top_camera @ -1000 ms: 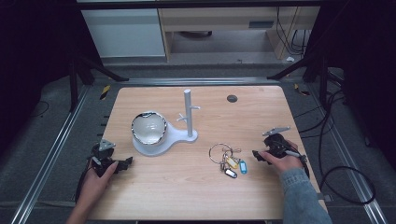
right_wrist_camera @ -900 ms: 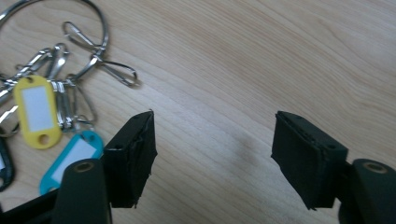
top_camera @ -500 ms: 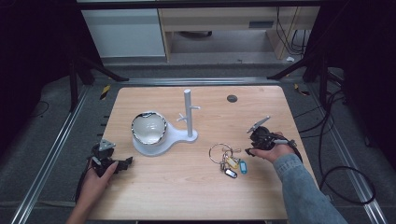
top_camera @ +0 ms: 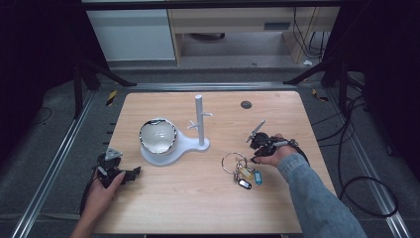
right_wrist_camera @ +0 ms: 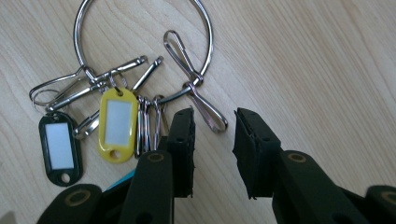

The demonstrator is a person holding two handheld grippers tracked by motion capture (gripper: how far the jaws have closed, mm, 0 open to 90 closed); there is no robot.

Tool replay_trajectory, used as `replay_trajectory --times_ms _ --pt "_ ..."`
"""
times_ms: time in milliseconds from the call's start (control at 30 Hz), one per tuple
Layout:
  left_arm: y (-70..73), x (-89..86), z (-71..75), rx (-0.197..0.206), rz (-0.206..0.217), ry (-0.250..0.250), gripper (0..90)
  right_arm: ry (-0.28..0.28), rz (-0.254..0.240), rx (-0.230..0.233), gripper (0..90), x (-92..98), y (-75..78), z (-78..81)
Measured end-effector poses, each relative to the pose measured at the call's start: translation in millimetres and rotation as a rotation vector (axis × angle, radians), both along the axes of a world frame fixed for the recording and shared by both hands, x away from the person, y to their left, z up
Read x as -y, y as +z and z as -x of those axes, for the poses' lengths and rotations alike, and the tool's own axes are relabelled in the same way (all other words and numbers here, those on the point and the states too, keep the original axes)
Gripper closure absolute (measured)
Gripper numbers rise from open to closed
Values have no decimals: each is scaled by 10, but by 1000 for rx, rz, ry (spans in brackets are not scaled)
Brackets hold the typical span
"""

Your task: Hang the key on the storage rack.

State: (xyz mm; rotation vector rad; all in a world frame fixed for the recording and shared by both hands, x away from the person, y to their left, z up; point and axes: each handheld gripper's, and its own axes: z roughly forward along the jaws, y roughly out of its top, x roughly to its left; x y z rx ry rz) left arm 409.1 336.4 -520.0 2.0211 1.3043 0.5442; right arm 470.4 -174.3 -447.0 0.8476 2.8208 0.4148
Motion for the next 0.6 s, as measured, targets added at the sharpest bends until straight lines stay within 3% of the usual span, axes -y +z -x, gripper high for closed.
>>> replay_trajectory --times_ms 200,600 --pt "0 0 0 0 0 0 0 46 57 -19 664 -141 -58 -90" --pt "0 0 0 0 0 0 0 69 106 -83 767 -222 -128 -107"
